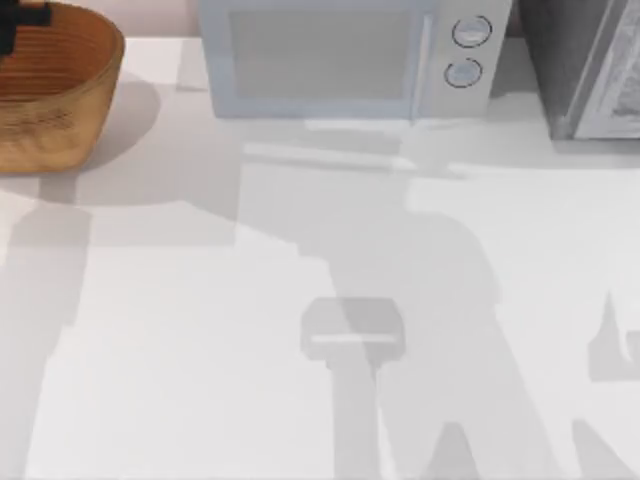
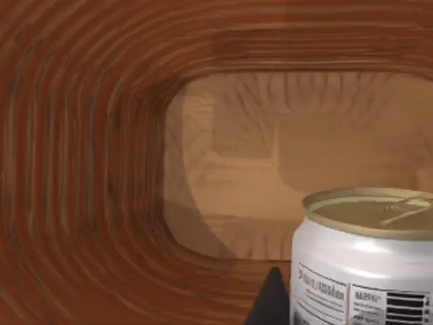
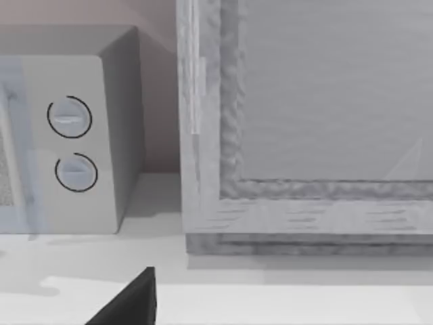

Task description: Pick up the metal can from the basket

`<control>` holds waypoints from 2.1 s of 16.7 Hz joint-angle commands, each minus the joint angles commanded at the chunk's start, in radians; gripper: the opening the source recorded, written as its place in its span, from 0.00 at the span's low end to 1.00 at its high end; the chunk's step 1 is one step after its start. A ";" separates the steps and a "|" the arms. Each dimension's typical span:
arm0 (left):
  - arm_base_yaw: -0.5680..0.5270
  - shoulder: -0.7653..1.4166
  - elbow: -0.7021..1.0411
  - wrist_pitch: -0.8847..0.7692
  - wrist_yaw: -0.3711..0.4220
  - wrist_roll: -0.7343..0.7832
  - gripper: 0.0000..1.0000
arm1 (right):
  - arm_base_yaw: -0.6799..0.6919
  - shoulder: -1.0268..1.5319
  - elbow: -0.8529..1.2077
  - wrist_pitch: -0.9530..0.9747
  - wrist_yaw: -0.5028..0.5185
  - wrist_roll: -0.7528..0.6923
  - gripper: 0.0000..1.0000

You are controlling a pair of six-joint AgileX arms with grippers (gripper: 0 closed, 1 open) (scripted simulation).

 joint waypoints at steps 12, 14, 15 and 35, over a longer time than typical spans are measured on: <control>-0.057 -1.601 -1.477 0.702 -0.044 -0.066 0.00 | 0.000 0.000 0.000 0.000 0.000 0.000 1.00; -0.058 -1.791 -1.668 0.804 -0.018 -0.080 0.00 | 0.000 0.000 0.000 0.000 0.000 0.000 1.00; -0.057 -1.871 -1.749 0.848 -0.004 -0.087 0.00 | 0.000 0.000 0.000 0.000 0.000 0.000 1.00; -0.063 -1.878 -1.913 1.121 0.192 -0.085 0.00 | 0.000 0.000 0.000 0.000 0.000 0.000 1.00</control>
